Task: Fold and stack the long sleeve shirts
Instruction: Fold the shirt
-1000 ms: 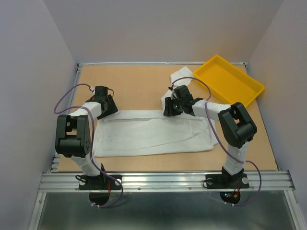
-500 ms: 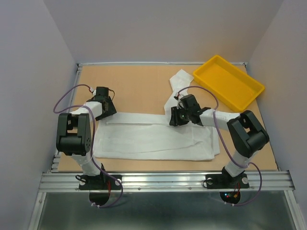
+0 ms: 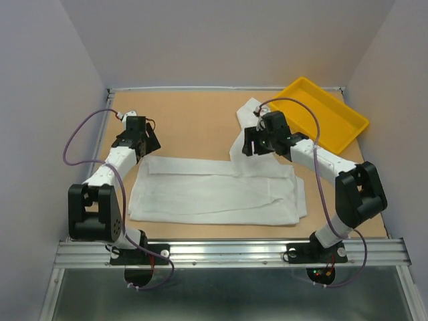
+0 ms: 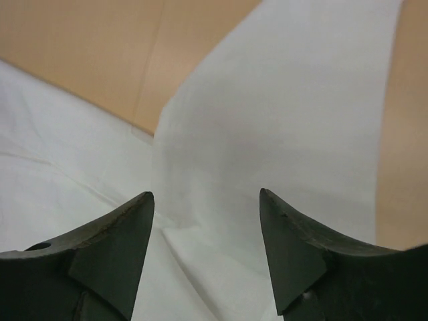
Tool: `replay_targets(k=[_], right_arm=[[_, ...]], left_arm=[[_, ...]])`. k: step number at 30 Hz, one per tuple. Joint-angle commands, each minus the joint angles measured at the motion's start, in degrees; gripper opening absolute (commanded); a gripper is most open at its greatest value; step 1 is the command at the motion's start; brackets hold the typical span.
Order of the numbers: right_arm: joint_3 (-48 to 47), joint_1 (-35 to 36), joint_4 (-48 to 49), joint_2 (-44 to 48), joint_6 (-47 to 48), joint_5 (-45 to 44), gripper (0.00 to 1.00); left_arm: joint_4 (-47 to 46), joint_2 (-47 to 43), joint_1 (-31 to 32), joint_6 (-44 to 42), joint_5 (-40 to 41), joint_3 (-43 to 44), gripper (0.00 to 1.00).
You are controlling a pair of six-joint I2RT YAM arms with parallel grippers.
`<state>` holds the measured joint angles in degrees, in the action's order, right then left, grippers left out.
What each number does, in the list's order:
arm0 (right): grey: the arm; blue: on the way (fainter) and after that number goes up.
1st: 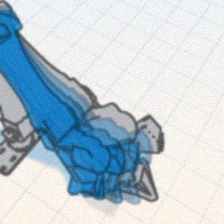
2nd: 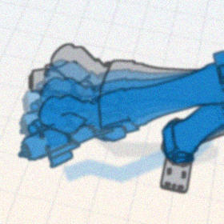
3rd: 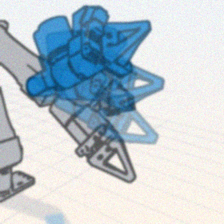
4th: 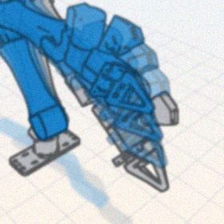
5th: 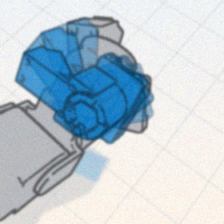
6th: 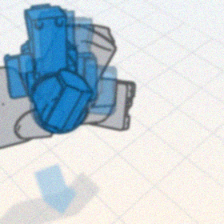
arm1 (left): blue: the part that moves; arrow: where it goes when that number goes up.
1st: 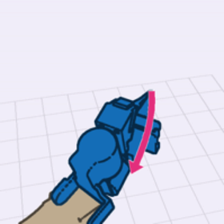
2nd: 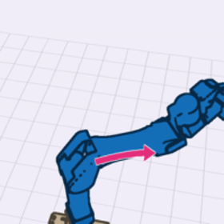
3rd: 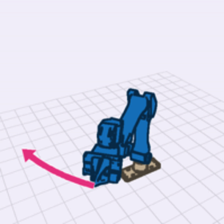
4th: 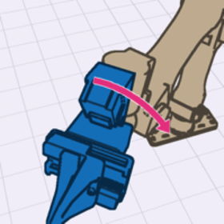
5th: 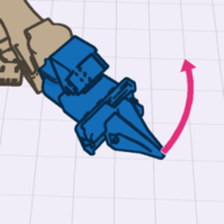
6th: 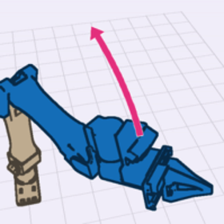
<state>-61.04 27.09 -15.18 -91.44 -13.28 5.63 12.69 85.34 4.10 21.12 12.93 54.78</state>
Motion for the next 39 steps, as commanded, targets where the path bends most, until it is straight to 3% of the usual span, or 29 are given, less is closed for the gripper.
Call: replay_targets(k=[1, 3, 10, 16, 23, 31, 39], right_arm=[[-11.3, -5.8, -0.6, -2.9, 0.7, -4.0, 0.78], [-14.3, -7.2, -0.6, -5.1, 0.5, -4.7, 0.82], [-27.8, -11.6, -0.5, -18.0, -4.0, -8.3, 0.79], [-40.1, -11.6, -0.2, -28.3, -5.2, -10.6, 0.73], [-46.9, -11.6, 2.5, -37.1, 4.6, -0.4, 0.64], [-51.2, -11.5, 3.3, -43.3, 12.5, 9.3, 0.68], [-51.8, -10.5, 3.2, -45.8, 18.3, 13.4, 0.68]], left_arm=[[-1.8, -8.6, 0.5, -1.1, -2.6, -2.6, 0.86], [-2.1, -10.7, 0.5, -1.3, -3.0, -4.0, 0.93], [-3.0, -23.5, 0.5, -2.3, 1.5, -10.3, 0.94], [-6.0, -25.7, 0.5, -2.3, 1.9, -12.8, 0.94], [-5.9, -22.9, 0.5, -2.6, 1.3, -11.6, 0.93], [-6.1, -22.1, 0.5, -3.1, 1.0, -11.5, 0.93], [-6.1, -22.8, 0.5, -3.1, 1.6, -12.0, 0.92]])
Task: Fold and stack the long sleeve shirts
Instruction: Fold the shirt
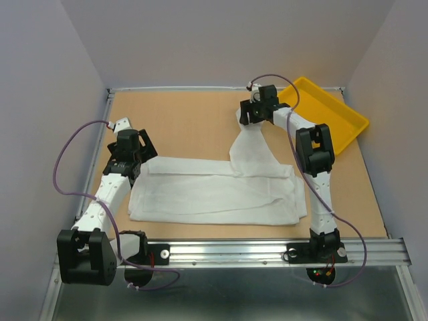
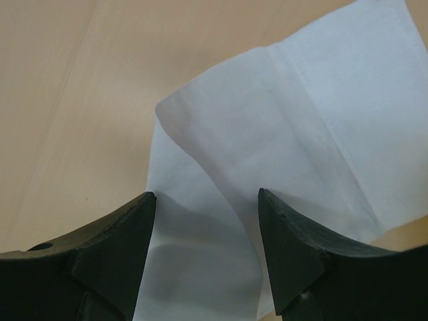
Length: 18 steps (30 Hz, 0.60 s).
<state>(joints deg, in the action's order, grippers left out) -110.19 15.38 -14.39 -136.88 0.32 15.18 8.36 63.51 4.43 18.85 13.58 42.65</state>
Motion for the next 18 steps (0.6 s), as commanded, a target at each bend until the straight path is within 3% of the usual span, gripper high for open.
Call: replay_targets(k=[1, 4, 5, 9, 14, 18], right_arm=[[-2.6, 1.7, 2.4, -0.5, 5.7, 3.9, 0.68], [-2.6, 2.4, 2.4, -0.8, 7.0, 5.1, 0.63], [-2.6, 2.5, 2.4, -0.8, 7.2, 5.3, 0.57], [-2.4, 2.7, 2.4, 1.3, 7.4, 6.0, 0.09], [-0.3, 3.1, 2.4, 10.0, 8.2, 7.7, 0.05], [7.6, 4.0, 2.4, 19.9, 8.5, 12.1, 0.05]], left_arm=[[-1.7, -0.8, 0.1, -0.9, 1.3, 0.2, 0.92], [-1.7, -0.8, 0.1, -0.9, 1.4, 0.2, 0.92], [-1.6, -0.8, 0.1, -0.9, 1.4, 0.1, 0.92], [-1.6, -0.8, 0.1, -1.0, 1.7, 0.1, 0.92], [-1.6, -1.2, 0.1, -0.9, 1.5, 0.1, 0.91], [-1.6, -1.7, 0.1, -0.9, 1.4, 0.2, 0.91]])
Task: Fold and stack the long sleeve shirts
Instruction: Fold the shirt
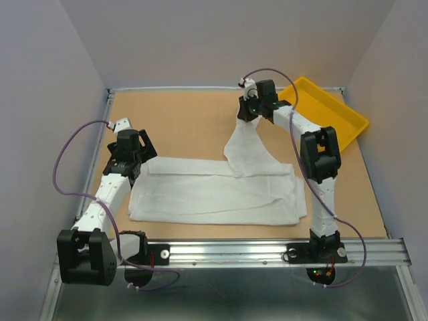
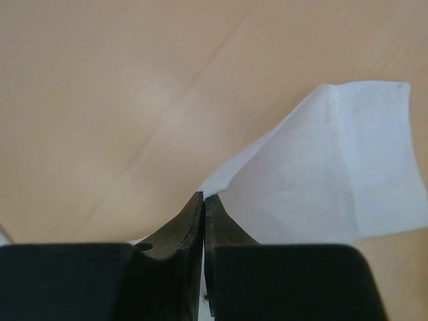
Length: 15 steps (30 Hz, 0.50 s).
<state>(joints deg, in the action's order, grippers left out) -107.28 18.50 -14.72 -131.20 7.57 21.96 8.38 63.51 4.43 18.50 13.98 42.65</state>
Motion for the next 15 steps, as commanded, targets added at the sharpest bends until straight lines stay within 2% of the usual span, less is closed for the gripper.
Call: replay_targets(k=[1, 3, 9, 12, 15], right_arm=[[6.9, 1.2, 2.8, 16.2, 1.1, 6.2, 0.05], [11.1, 2.7, 2.8, 22.5, 0.8, 7.9, 0.05], [32.9, 11.1, 2.8, 37.2, -2.3, 13.5, 0.07], [43.9, 16.4, 2.8, 41.5, -5.1, 17.1, 0.09], [54.1, 19.6, 2.7, 44.6, -9.2, 24.3, 0.16]], left_arm=[[-1.7, -1.7, 0.1, -0.6, 1.0, 0.2, 0.91], [-1.7, -2.2, 0.1, -0.6, 0.8, 0.2, 0.91], [-1.9, -3.2, 0.1, -0.5, 0.2, 0.3, 0.91], [-1.9, -3.6, 0.1, -0.5, -0.3, 0.2, 0.91], [-2.0, -4.3, 0.1, -0.4, -0.8, 0.1, 0.91]])
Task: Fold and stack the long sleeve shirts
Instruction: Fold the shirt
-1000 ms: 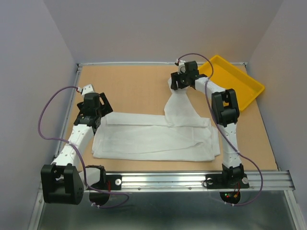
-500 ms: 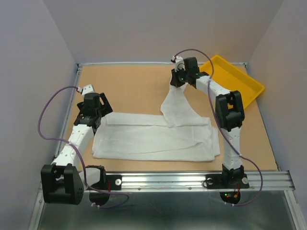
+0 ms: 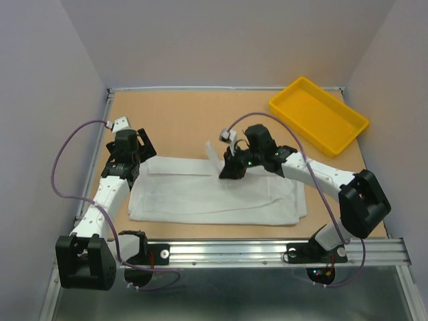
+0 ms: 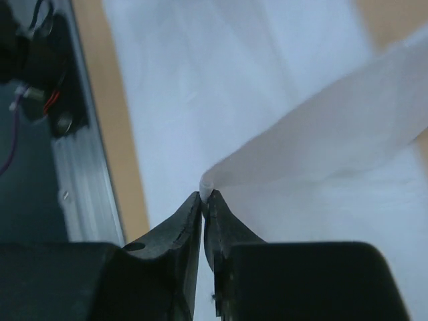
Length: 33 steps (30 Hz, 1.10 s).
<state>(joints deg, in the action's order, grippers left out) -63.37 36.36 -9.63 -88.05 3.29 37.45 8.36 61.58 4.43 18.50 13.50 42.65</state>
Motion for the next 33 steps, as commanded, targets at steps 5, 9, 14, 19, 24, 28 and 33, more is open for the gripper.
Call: replay_targets(k=[5, 9, 14, 19, 24, 28, 33], right_arm=[[18.9, 2.7, -5.0, 10.1, -7.7, 15.5, 0.43], [18.4, 2.5, -8.1, 18.7, -8.6, 7.8, 0.64], [13.7, 1.9, -9.0, 23.8, -15.1, -25.8, 0.68], [14.4, -4.1, -9.7, 25.0, -22.2, -45.2, 0.74], [23.0, -16.2, -9.5, 26.7, -31.3, -45.3, 0.74], [28.1, -22.8, -3.7, 25.9, -34.6, -41.1, 0.72], [30.6, -25.5, 4.7, 20.7, -37.6, -38.2, 0.59]], left_arm=[[-2.6, -3.7, 0.1, -0.6, -3.2, -0.4, 0.91], [-2.6, -4.1, 0.3, 0.0, -7.7, -0.1, 0.90], [-2.3, -2.0, 0.7, 1.4, -12.7, 0.9, 0.89], [-1.3, 2.7, 0.9, 4.5, -16.0, 2.3, 0.89], [-0.5, 10.9, 0.9, 8.7, -17.6, 3.3, 0.89], [-1.4, 16.9, 0.9, 10.9, -19.3, 4.5, 0.89], [-0.9, 23.4, 0.7, 12.5, -16.9, 7.5, 0.89]])
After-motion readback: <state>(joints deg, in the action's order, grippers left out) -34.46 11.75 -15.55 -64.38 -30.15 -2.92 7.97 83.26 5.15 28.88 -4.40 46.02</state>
